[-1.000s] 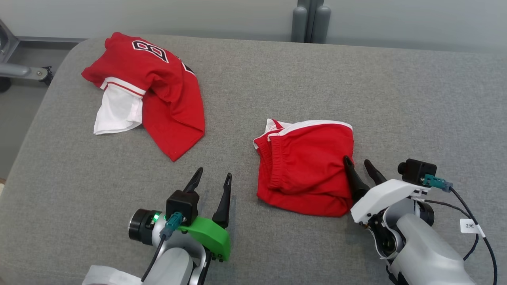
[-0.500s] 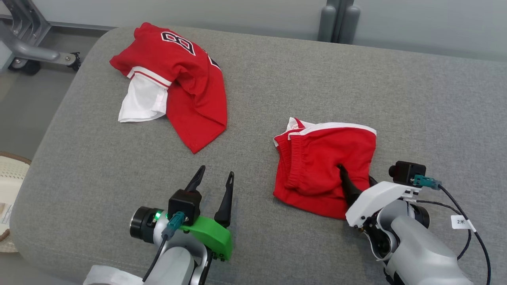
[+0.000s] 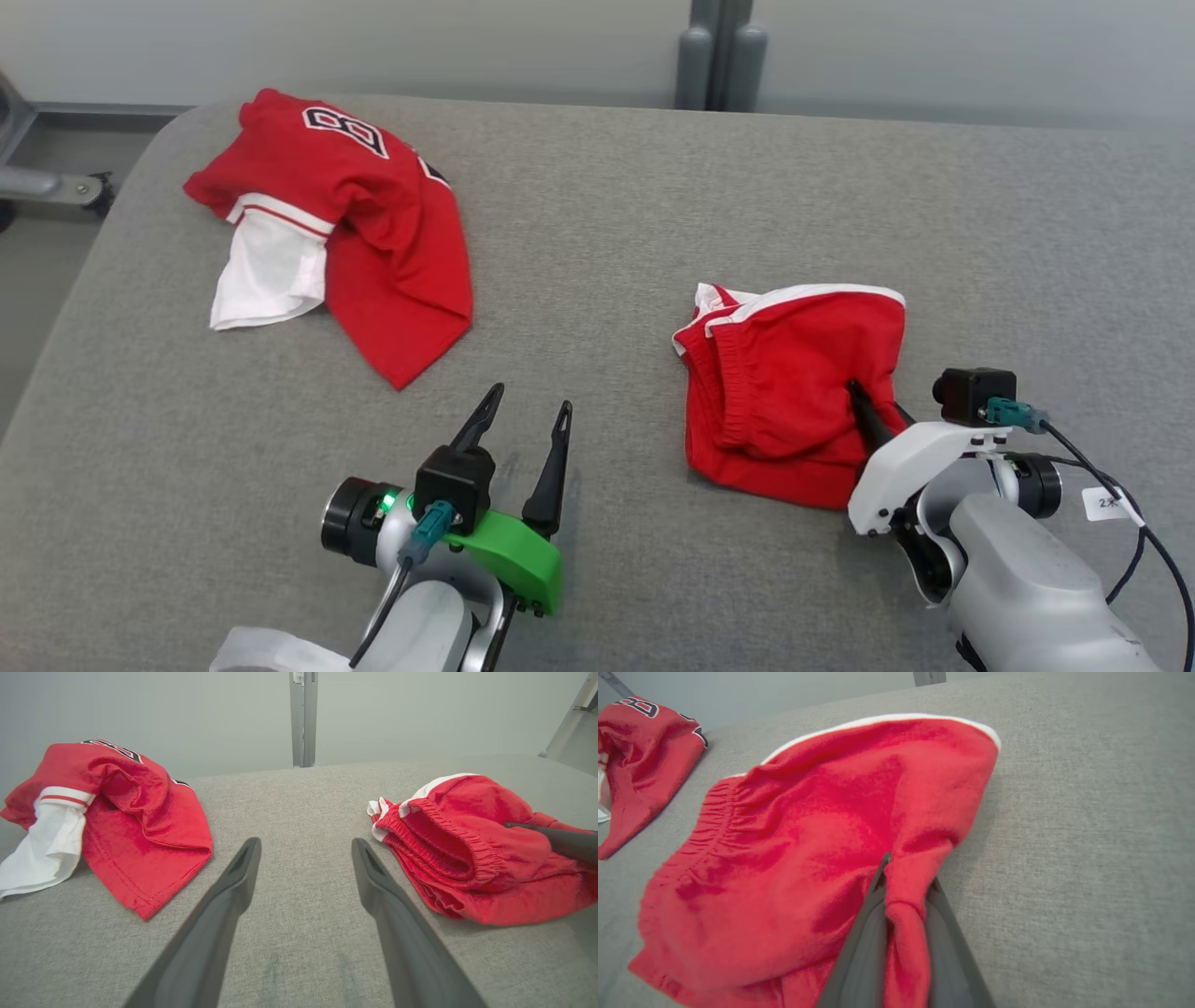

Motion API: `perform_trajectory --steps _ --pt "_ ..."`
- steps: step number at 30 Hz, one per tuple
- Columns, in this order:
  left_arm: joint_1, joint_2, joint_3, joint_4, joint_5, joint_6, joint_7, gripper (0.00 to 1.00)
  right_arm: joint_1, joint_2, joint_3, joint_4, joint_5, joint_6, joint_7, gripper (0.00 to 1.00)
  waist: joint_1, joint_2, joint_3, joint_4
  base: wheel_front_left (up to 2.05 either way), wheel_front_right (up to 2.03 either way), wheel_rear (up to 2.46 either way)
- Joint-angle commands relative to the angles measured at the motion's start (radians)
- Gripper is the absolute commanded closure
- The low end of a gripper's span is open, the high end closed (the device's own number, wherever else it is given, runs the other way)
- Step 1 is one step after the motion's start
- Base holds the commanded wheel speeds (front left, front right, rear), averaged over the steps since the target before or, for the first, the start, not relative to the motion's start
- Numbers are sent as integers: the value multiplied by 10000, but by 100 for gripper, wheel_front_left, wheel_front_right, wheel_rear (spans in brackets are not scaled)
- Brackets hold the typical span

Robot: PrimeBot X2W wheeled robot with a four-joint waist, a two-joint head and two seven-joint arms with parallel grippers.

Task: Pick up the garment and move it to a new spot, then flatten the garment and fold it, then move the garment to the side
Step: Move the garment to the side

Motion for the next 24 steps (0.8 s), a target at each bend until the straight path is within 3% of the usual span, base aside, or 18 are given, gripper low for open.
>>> perform_trajectory --steps 1,10,11,19,20,24 --pt "107 15 -55 -73 -45 13 -34 0 38 4 -279 -58 -257 -15 -52 100 0 -1 -189 -787 0 0 0" --pt "-17 17 -149 -93 18 -48 -34 0 567 383 -1280 -436 -1195 -15 -54 100 0 -1 -285 -2903 0 0 0" --pt "-17 17 -149 -93 18 -48 -34 0 567 383 -1280 -436 -1195 -15 -54 100 0 -1 -285 -2903 0 0 0" --pt "-187 21 -66 -11 45 -86 -34 0 884 773 -1512 -669 -1453 -13 -56 100 0 -1 -245 -5022 0 0 0" --pt "-213 20 -54 -1 63 -120 -34 0 920 838 -1500 -760 -1416 -15 -56 100 0 -1 -228 -5520 0 0 0" --pt "-331 23 -191 -114 102 -157 -34 0 1061 960 -1349 -860 -1270 -13 -56 100 0 -1 -180 -6354 0 0 0"
